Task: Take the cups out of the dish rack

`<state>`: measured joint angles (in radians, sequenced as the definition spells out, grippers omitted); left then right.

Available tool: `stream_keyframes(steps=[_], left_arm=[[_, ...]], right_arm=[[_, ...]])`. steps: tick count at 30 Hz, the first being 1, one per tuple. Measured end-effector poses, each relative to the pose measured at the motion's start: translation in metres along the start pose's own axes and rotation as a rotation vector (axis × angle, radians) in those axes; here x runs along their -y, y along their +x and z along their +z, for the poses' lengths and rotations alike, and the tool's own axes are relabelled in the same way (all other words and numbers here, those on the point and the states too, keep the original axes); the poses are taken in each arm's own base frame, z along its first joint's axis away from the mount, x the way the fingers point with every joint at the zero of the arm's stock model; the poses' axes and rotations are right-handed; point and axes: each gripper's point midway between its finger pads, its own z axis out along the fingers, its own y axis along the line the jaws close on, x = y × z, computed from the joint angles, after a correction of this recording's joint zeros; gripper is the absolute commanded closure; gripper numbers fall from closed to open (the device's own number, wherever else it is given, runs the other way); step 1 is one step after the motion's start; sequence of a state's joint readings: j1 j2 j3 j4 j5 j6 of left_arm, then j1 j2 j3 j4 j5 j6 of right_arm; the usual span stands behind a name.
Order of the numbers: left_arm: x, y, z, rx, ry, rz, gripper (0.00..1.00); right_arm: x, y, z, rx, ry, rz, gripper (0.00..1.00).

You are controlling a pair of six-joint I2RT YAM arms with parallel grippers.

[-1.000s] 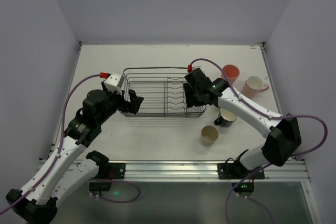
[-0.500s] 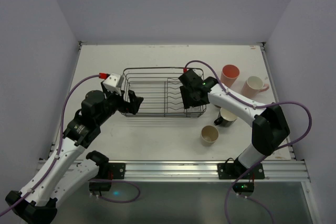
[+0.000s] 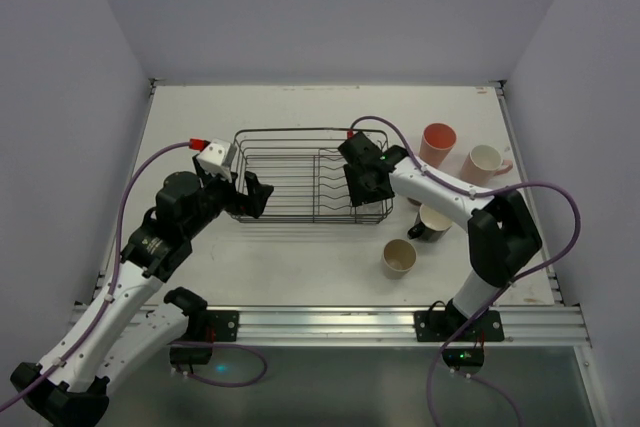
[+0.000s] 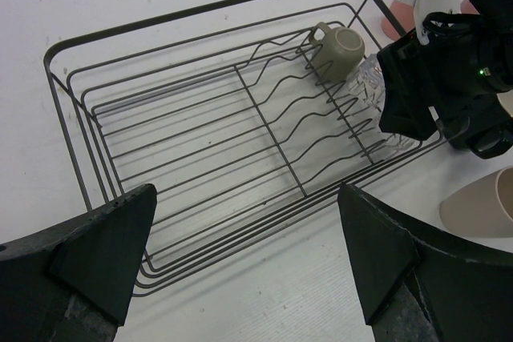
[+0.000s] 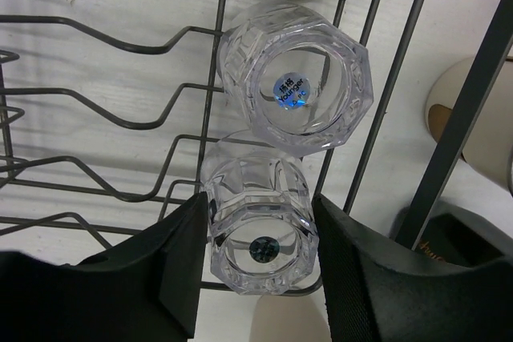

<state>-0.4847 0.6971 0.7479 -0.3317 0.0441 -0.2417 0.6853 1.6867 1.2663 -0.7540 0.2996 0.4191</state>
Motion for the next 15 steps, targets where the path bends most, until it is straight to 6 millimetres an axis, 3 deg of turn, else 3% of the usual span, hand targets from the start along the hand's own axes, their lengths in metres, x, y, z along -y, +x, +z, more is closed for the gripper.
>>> stream_keyframes(steps=[3, 8, 11, 15], left_arm=[[0.0, 0.0, 0.0, -0.001, 0.0, 0.0, 0.01], [-0.001, 0.004, 0.004, -0.017, -0.003, -0.001, 0.01], [0.001, 0.006, 0.005, -0.026, 0.01, -0.004, 0.03], [0.015, 0.004, 0.004, -0.025, 0.076, -0.034, 0.09]], right_arm=[[0.0, -0.003, 0.0, 0.011, -0.002, 0.002, 0.64], [0.001, -0.011, -0.009, 0.049, -0.011, 0.015, 0.73], [0.003, -0.025, -0.034, 0.124, -0.048, 0.04, 0.74], [0.004, -0.05, -0.09, 0.294, -0.148, 0.093, 0.74]])
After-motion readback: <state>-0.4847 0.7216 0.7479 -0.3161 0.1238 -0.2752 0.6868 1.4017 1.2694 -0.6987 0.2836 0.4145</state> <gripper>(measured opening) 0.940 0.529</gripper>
